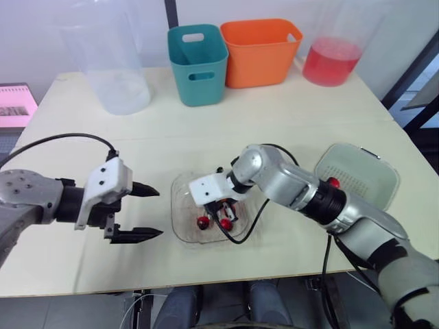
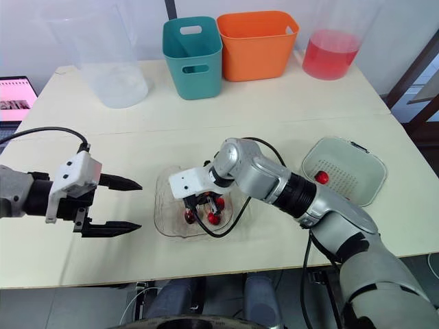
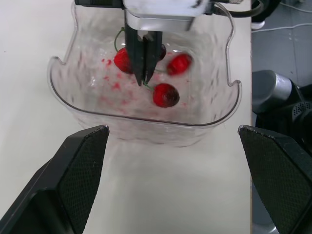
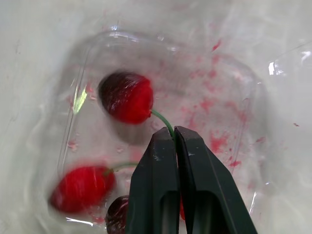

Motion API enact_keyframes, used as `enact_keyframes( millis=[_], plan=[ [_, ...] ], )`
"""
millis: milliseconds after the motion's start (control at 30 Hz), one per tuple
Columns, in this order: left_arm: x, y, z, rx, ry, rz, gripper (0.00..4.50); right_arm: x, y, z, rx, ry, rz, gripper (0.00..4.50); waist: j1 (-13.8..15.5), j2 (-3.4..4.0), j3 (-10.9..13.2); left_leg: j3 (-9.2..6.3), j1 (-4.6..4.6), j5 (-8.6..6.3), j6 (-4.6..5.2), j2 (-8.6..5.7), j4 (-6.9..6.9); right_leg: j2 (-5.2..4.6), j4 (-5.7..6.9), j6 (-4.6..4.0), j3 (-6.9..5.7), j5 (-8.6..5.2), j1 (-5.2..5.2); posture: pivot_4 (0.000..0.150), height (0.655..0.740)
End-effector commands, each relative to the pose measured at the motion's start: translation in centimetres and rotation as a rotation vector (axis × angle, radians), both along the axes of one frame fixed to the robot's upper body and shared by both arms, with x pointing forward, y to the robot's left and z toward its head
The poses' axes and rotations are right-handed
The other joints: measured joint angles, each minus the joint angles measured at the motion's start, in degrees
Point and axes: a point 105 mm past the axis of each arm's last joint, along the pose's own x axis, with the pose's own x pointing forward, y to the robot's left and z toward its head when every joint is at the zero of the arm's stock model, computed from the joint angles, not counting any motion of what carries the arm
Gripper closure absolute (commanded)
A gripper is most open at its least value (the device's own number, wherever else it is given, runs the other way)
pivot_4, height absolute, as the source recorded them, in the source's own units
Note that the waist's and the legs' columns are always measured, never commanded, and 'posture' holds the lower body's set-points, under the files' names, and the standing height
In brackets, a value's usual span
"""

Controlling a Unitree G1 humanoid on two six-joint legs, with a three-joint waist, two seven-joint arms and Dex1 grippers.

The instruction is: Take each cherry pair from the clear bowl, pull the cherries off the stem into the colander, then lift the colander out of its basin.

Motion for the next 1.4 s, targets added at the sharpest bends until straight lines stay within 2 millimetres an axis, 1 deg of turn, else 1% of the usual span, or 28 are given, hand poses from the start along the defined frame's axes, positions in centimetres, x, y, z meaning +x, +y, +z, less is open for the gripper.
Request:
enact_keyframes(
  millis=[33,133,200,267,333,433,533,600,667,733,800,900,1000,1100,1200,1300,1400],
  plan=[
    [0.1,-0.2,0.4,-0.01,-0.028,-0.009,0.0,-0.3,1.0,1.9,0.05,-0.067,0.066,4.45,-0.05,0.0,0.0,0.0,0.0,0.0,0.0,0.0,0.0,0.0,0.0,0.0,0.0,0.0,0.0,0.15,0.74],
    [0.2,0.0,0.3,-0.011,-0.022,0.0,0.0,-0.4,1.8,3.8,0.108,-0.158,0.154,4.45,-0.08,0.0,0.0,0.0,0.0,0.0,-0.01,0.0,-0.01,0.0,0.0,0.0,0.0,0.0,-0.01,0.15,0.74],
    [0.3,0.1,0.2,-0.011,-0.02,0.003,0.0,0.2,2.5,5.2,0.134,-0.311,0.238,4.45,-0.1,0.0,0.0,0.0,0.0,0.0,-0.01,0.0,-0.01,0.01,0.0,0.0,0.0,0.0,-0.01,0.15,0.74],
    [0.3,0.1,0.2,-0.012,-0.019,0.003,0.0,0.3,2.7,5.5,0.146,-0.347,0.274,4.45,-0.13,0.01,0.0,0.0,0.0,0.01,-0.03,0.01,-0.03,0.01,0.0,0.0,0.0,0.0,-0.03,0.15,0.74],
    [0.3,0.1,0.1,-0.012,-0.018,0.003,0.0,0.2,2.8,5.6,0.153,-0.346,0.299,4.45,-0.14,0.0,0.0,0.0,0.0,0.01,-0.04,0.01,-0.03,0.03,0.01,0.0,0.0,0.0,-0.03,0.15,0.74],
    [0.3,0.1,-0.2,-0.01,-0.011,0.004,0.0,0.2,2.9,5.7,0.146,-0.391,0.333,4.45,-0.09,0.0,0.0,0.0,0.0,0.01,-0.05,0.01,-0.01,0.02,0.01,0.0,0.0,0.0,-0.02,0.15,0.74],
    [0.4,0.1,-0.2,-0.011,-0.011,0.006,0.0,0.5,2.8,5.9,0.14,-0.43,0.34,3.62,-0.12,0.0,0.0,0.0,0.0,0.01,-0.06,0.01,-0.01,0.03,0.02,0.0,0.0,0.0,-0.01,0.15,0.74],
    [0.4,0.0,-0.2,-0.015,-0.011,0.006,0.0,0.7,2.5,6.7,0.166,-0.438,0.302,2.66,-0.12,0.0,0.0,0.0,0.01,0.02,-0.06,0.01,-0.01,0.03,0.02,0.0,0.0,0.0,-0.02,0.15,0.74],
    [0.4,0.0,-0.2,-0.017,-0.011,0.007,0.0,0.8,1.8,7.9,0.203,-0.419,0.243,1.7,-0.07,0.0,0.0,-0.01,0.0,0.02,-0.06,0.01,-0.01,0.03,0.03,0.0,0.0,0.0,-0.02,0.15,0.74],
    [0.5,0.0,-0.2,-0.018,-0.011,0.01,0.0,0.7,1.2,8.8,0.247,-0.38,0.181,1.7,-0.04,0.0,0.0,-0.01,0.0,0.02,-0.06,0.01,-0.01,0.03,0.03,0.0,0.0,0.0,-0.01,0.15,0.74],
    [0.5,0.1,-0.3,-0.015,-0.01,0.012,0.0,0.2,0.2,9.3,0.293,-0.297,0.092,1.7,0.01,0.0,0.0,-0.02,0.0,0.01,-0.05,0.01,-0.01,0.03,0.02,0.0,0.0,0.0,-0.01,0.15,0.74],
    [0.5,0.5,-0.1,-0.004,-0.009,0.016,0.0,-0.2,-0.8,8.7,0.336,-0.168,-0.053,1.7,0.06,0.0,0.0,-0.04,0.0,0.0,-0.02,0.01,-0.01,0.02,0.01,0.0,0.0,0.0,0.02,0.15,0.74],
    [0.8,1.1,0.4,0.005,-0.022,0.047,0.0,-0.6,-1.5,6.9,0.309,-0.105,-0.152,1.7,0.05,0.01,0.01,-0.04,0.0,-0.03,0.02,0.01,-0.01,0.02,0.02,0.0,0.0,0.0,0.02,0.15,0.74],
    [0.9,1.7,0.4,0.011,-0.016,0.078,0.0,-1.2,-1.1,5.6,0.292,-0.056,-0.203,1.7,-0.15,0.01,0.01,-0.02,0.0,-0.03,0.02,0.01,-0.02,0.02,0.01,0.0,0.01,0.0,-0.01,0.15,0.74],
    [0.7,2.0,-0.1,0.02,-0.002,0.09,0.0,-1.4,-0.7,4.3,0.257,-0.044,-0.21,1.7,-0.14,0.02,0.01,-0.01,0.02,-0.03,0.02,0.03,-0.06,0.02,0.02,-0.01,0.02,0.0,-0.04,0.15,0.74],
    [0.6,2.0,-0.3,0.018,0.005,0.089,0.0,-0.9,-0.2,3.2,0.222,-0.062,-0.213,1.7,-0.07,0.01,0.0,-0.01,0.01,-0.03,0.02,0.01,-0.04,-0.01,0.01,-0.01,0.02,0.0,-0.02,0.15,0.74],
    [0.5,1.8,-0.4,0.014,0.004,0.089,0.0,0.2,0.2,2.4,0.186,-0.116,-0.213,1.7,0.15,0.01,0.0,-0.02,0.01,-0.03,0.02,0.0,-0.02,-0.02,0.0,-0.01,-0.01,0.0,0.02,0.15,0.74]
  ],
)
